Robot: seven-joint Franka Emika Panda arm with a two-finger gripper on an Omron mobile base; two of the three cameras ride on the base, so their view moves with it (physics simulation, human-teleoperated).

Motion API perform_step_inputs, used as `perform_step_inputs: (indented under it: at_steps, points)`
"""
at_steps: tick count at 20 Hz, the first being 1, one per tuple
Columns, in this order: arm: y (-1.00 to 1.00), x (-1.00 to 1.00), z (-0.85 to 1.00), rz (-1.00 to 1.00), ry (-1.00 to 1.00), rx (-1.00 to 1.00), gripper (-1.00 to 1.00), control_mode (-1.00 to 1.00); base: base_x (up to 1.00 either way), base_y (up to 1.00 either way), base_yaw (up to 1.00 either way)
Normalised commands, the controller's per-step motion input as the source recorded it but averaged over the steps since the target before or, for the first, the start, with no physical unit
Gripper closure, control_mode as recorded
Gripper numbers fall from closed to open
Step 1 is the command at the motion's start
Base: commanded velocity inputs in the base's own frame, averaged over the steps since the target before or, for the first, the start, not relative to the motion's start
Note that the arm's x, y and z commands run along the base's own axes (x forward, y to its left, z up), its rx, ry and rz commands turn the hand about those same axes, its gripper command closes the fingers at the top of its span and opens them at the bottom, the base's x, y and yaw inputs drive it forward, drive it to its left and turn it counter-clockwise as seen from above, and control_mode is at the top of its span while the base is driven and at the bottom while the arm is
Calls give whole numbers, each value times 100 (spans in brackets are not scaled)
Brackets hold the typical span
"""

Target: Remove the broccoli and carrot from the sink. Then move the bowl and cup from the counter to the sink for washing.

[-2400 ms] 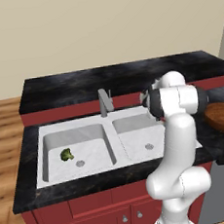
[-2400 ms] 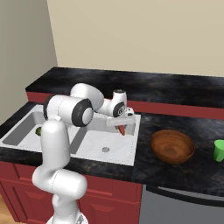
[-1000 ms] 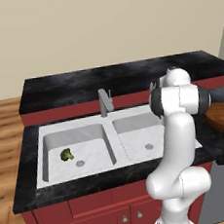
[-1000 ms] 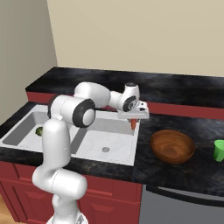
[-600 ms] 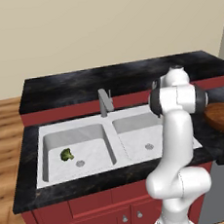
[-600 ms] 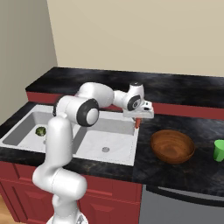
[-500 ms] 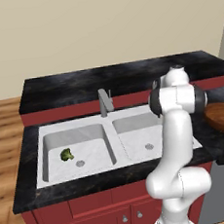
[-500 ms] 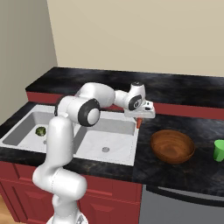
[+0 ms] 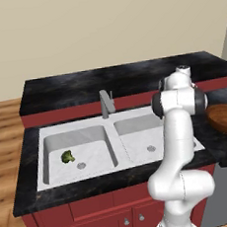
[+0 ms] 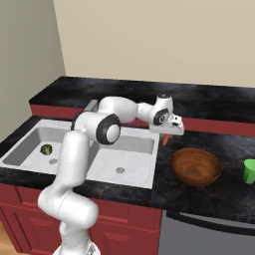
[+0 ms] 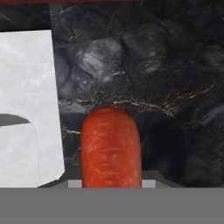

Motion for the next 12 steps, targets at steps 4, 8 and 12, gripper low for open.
perform_step_inputs:
  at_steps: [4,8,12]
  points:
    - [-33,17,-11,-4,2,0,100,-100,0,0,0]
    - [-28,15,-15,-4,5,0,100,-100,0,0,0]
    - [-10,8,-21,-4,5,0,100,-100,0,0,0]
